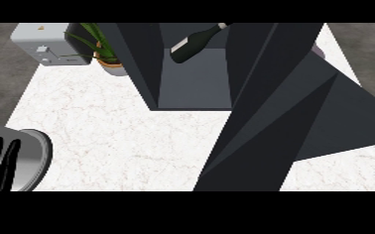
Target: Pick up the wine, place it into the cabinet and close the cabinet
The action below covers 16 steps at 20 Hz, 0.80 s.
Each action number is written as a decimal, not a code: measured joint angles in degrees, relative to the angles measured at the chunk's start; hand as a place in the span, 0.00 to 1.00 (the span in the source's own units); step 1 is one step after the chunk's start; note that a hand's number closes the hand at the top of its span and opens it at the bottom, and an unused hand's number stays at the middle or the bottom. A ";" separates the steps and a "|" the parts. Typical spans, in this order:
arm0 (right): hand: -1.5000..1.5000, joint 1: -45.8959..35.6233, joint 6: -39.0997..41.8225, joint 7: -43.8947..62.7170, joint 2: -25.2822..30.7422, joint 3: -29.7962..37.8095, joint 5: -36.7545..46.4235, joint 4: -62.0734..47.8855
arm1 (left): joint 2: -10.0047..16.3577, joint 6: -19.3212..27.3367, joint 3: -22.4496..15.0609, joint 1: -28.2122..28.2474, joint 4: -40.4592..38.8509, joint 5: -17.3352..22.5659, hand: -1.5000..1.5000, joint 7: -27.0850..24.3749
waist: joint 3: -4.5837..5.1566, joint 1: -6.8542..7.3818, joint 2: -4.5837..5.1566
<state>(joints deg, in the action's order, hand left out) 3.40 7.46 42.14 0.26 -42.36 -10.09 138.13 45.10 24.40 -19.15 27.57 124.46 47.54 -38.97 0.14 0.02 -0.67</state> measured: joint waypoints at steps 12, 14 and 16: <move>1.00 -10.05 -17.33 -1.75 4.90 -6.65 15.22 -0.71 | 1.39 -8.40 6.95 1.78 -2.23 4.56 0.00 1.99 | 0.06 0.29 0.09; 1.00 -12.89 -19.94 -1.22 6.20 -7.49 16.33 -0.96 | 1.35 -9.44 7.50 1.86 -2.31 5.19 0.00 2.49 | 0.08 0.56 0.14; 1.00 -16.24 -22.06 -0.73 7.31 -7.88 16.46 -1.54 | 1.49 -9.71 8.26 1.33 -1.90 6.01 0.00 3.58 | 0.07 0.81 0.26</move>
<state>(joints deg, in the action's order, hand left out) -12.84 -14.60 41.41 7.58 -50.24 6.37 136.59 46.59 14.69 -10.89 28.90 122.56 53.55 -35.40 0.21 0.83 -0.41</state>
